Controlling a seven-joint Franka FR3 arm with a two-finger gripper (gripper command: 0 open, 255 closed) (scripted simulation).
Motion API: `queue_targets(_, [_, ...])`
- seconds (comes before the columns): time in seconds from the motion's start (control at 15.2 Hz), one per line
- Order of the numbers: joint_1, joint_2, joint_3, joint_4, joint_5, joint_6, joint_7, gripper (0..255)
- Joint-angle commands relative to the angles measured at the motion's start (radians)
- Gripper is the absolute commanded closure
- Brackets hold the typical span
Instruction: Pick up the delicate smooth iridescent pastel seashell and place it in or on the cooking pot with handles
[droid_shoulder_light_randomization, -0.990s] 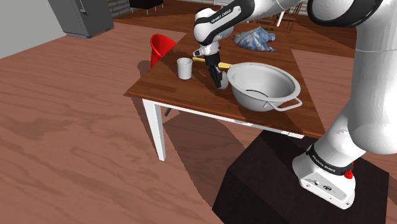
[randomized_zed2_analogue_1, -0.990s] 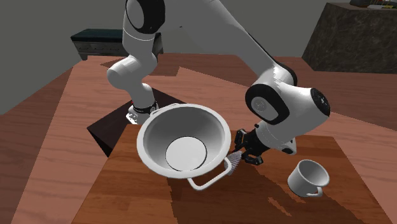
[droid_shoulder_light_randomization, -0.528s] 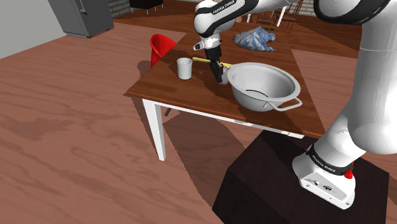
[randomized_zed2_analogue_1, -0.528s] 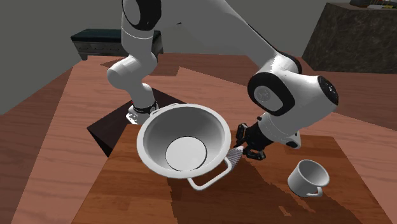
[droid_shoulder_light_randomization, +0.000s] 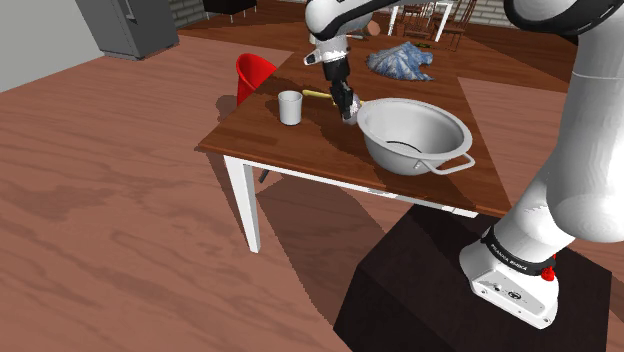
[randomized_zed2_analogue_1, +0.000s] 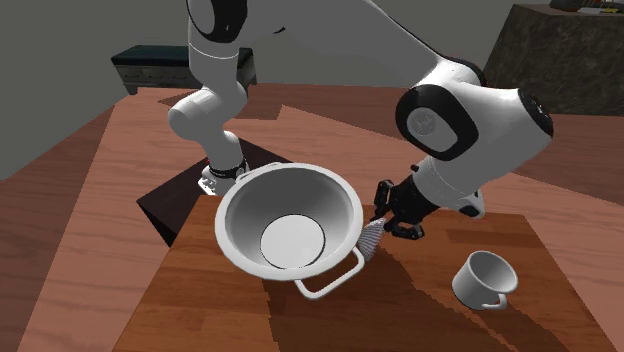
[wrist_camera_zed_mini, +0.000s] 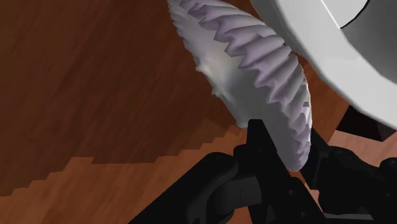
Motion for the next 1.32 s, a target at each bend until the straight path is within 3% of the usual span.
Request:
queue_targets(0.0, [-0.001, -0.01, -0.002, 0.015, -0.003, -0.024, 0.001, 255])
queue_targets(1.25, [-0.003, -0.046, -0.006, 0.219, -0.011, -0.264, -0.003, 255])
